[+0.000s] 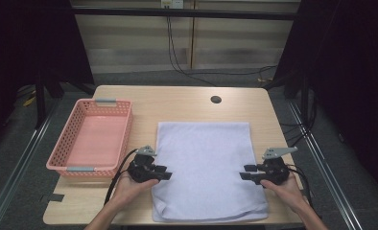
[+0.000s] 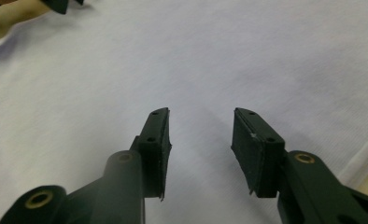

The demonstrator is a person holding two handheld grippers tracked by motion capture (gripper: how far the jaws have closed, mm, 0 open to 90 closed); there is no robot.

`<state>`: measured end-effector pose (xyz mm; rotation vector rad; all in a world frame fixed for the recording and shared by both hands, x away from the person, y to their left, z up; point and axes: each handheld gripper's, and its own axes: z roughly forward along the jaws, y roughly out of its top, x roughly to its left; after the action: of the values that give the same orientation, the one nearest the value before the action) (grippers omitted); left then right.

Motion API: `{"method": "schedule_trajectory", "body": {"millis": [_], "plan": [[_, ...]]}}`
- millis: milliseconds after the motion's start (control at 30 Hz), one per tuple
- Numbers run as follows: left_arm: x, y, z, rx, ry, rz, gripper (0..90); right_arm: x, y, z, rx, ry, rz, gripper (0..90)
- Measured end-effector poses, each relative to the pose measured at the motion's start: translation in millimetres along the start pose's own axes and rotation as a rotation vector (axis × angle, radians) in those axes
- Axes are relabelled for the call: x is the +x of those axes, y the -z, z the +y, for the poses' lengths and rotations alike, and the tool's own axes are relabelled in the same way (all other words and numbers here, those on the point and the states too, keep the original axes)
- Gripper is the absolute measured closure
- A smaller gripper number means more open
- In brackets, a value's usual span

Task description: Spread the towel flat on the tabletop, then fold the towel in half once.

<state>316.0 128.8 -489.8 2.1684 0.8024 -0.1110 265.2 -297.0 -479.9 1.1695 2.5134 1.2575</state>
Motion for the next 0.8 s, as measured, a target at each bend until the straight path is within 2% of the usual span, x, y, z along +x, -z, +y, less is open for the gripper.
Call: {"method": "schedule_trajectory", "body": {"millis": [33,67,100,167,233,300,367,500,667,800], "plan": [[2.3,-3.7,2.4,0.009,-0.009,0.009,59.8,-3.4,-3.7,2.8,0.005,-0.001,-0.003,55.4],[3.7,-6.2,4.6,0.009,-0.023,0.041,58.1,-7.3,-8.3,6.2,0.017,-0.005,-0.013,54.1],[6.6,-8.4,6.4,0.005,-0.024,0.047,57.1,-10.9,-12.6,9.0,0.022,-0.014,-0.041,52.7],[10.5,-10.3,8.3,0.0,-0.014,0.049,58.0,-18.5,-20.5,13.3,0.031,-0.014,-0.045,52.3],[13.5,-12.1,8.9,-0.007,-0.019,0.058,60.9,-24.3,-28.4,15.6,0.054,-0.011,-0.077,51.0],[16.2,-12.8,8.4,-0.012,-0.013,0.045,62.1,-28.6,-34.8,16.1,0.057,-0.005,-0.074,51.3],[15.5,-12.9,7.5,-0.016,-0.003,0.037,61.9,-27.8,-35.2,16.0,0.059,-0.007,-0.076,51.0],[8.0,-12.3,4.3,-0.007,-0.037,0.058,59.2,-23.6,-30.5,9.3,0.059,-0.012,-0.079,50.7],[-0.4,-8.4,-6.7,-0.017,-0.038,0.025,60.0,-16.5,-20.3,-1.6,0.064,-0.01,-0.052,51.4],[-6.9,-7.5,-10.5,-0.012,-0.044,0.013,62.4,-11.5,-16.6,-5.5,0.071,0.0,-0.059,51.4]]}}
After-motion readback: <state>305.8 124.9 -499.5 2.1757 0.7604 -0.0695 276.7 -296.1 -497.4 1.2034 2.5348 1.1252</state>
